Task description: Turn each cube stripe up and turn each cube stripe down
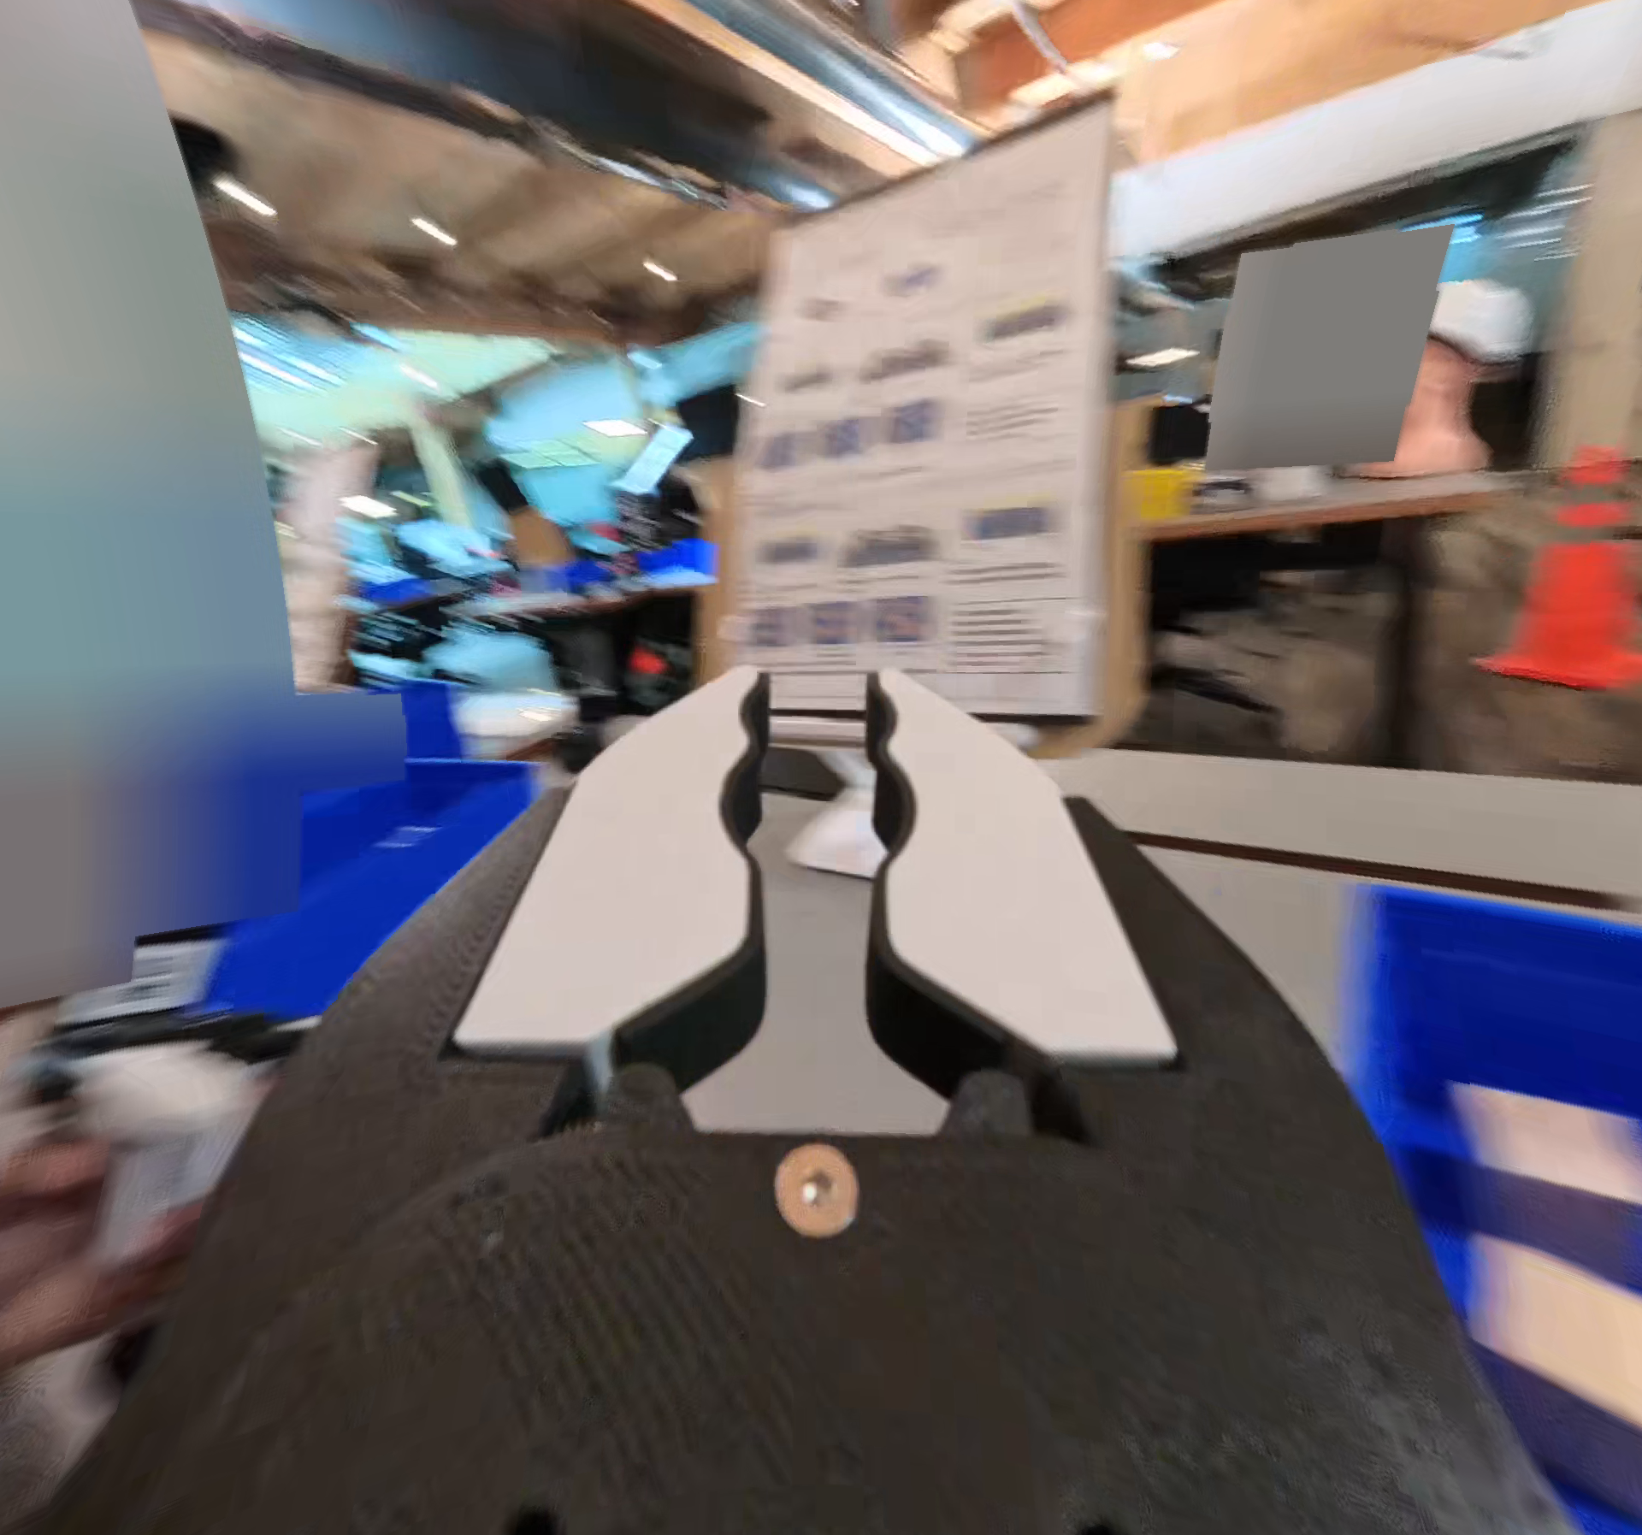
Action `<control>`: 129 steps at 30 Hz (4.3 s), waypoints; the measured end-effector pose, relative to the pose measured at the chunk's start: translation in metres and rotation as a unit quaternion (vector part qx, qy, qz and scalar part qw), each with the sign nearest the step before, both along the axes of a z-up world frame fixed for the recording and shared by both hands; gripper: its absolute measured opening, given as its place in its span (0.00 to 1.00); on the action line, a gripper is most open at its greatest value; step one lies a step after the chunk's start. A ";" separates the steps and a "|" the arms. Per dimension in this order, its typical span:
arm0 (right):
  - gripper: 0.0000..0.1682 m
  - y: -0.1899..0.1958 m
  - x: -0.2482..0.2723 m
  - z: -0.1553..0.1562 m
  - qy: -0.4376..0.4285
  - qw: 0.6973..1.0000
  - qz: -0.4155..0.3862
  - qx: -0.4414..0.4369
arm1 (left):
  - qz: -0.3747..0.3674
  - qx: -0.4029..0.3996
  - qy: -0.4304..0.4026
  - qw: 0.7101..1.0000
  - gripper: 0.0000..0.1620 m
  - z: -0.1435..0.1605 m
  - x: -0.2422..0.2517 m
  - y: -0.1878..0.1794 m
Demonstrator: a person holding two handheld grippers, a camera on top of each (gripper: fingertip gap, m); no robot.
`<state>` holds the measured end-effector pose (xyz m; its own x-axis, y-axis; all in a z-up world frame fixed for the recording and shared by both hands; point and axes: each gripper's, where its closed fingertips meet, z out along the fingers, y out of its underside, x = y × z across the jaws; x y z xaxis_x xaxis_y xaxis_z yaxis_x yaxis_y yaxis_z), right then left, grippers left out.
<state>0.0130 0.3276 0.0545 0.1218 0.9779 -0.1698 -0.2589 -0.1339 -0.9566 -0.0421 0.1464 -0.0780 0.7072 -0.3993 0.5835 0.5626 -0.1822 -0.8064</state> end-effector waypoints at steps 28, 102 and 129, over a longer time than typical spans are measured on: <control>0.22 -0.138 -0.042 -0.152 -0.171 0.955 0.206 -0.129 | 0.401 -0.496 0.149 0.755 0.35 -0.126 -0.437 -0.154; 0.25 0.149 0.065 -0.137 -0.282 0.947 -0.092 -0.120 | -0.154 -0.024 -0.114 0.981 0.34 -0.007 0.059 0.014; 0.36 0.148 0.053 -0.093 -0.310 0.940 -0.104 -0.102 | -0.153 -0.048 -0.090 0.983 0.35 -0.016 0.064 0.018</control>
